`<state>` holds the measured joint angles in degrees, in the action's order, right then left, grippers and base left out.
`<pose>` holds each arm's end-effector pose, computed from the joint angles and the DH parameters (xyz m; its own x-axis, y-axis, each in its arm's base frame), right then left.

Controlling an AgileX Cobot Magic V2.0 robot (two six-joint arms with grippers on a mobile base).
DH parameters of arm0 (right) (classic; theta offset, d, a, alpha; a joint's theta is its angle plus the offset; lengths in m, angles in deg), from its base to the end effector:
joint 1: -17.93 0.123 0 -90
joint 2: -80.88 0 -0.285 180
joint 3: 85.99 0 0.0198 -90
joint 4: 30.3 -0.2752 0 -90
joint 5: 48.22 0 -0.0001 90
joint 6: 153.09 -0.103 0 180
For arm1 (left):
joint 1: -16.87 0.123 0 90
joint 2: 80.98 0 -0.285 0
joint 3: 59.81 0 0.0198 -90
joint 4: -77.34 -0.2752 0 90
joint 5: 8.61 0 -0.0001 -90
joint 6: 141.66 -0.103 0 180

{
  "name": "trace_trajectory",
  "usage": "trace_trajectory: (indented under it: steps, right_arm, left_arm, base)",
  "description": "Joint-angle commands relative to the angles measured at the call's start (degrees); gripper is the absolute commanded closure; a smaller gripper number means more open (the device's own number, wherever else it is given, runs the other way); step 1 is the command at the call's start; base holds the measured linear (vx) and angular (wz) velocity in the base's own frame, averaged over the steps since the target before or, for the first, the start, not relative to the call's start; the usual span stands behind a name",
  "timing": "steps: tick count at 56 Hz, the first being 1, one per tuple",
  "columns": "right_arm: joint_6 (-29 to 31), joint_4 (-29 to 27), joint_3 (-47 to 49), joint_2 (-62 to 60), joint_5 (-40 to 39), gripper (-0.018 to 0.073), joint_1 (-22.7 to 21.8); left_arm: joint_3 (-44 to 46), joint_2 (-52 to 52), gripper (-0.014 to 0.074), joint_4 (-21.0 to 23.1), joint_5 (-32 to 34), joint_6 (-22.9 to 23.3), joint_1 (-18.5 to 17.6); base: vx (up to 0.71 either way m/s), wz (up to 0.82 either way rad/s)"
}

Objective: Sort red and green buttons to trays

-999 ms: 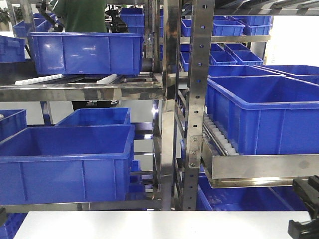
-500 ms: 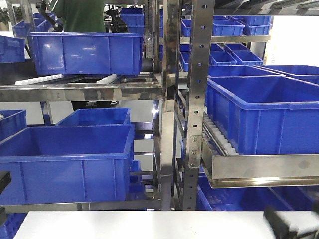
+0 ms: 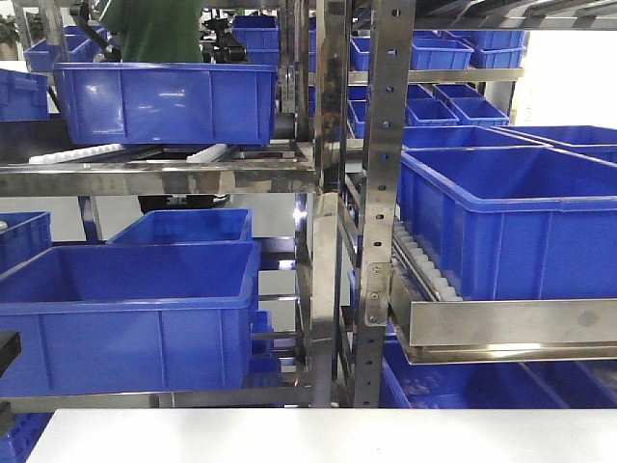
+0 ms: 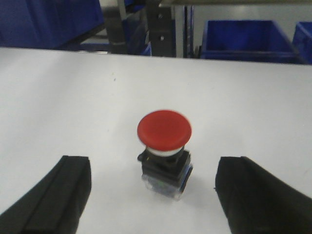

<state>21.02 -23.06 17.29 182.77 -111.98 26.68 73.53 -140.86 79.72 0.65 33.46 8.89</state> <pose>0.1740 0.0386 0.0839 -0.4295 -0.0192 -0.9028 -0.2326 0.9684 0.0901 0.2265 -0.0311 0.2970 -0.1197 0.0614 -0.9909 0.1377 0.9895 0.0446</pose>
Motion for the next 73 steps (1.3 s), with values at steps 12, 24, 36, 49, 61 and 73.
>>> trace_trajectory:
  steps: [12, 24, 36, 49, 61, 73]
  right_arm:
    - [5.2, 5.5, 5.5, 15.5, -12.9, -0.0016, -0.3]
    - [5.9, 4.3, 11.4, 18.4, -12.9, -0.0016, -0.3]
    - [3.7, 3.8, 16.7, 20.1, -12.9, -0.0016, -0.3]
    - [0.9, 2.5, 19.6, 22.3, -12.9, 0.0061, -0.3]
    - [2.8, 2.8, 19.4, 22.3, -12.9, 0.0544, -0.3]
    - [2.7, 3.0, 19.4, 22.3, -12.9, 0.0571, -0.3]
  left_arm:
    - [2.0, 0.3, 0.0062, 0.5, 4.7, 0.1, -0.1]
    - [2.0, 0.3, 0.0062, 0.5, 4.9, 0.0, -0.1]
    - [2.0, 0.3, 0.0062, 0.5, 4.9, 0.0, -0.1]
    - [2.0, 0.3, 0.0062, 0.5, 4.9, 0.0, -0.1]
    - [1.8, 0.3, 0.0062, 0.6, 4.6, 0.2, -0.1]
    - [1.8, -2.6, 0.0062, 1.1, -8.1, 3.3, -0.1]
  base:
    - [0.00, 0.00]
    - [0.00, 0.00]
    - [0.00, 0.00]
    - [0.00, 0.00]
    - [0.00, 0.00]
    - [0.00, 0.00]
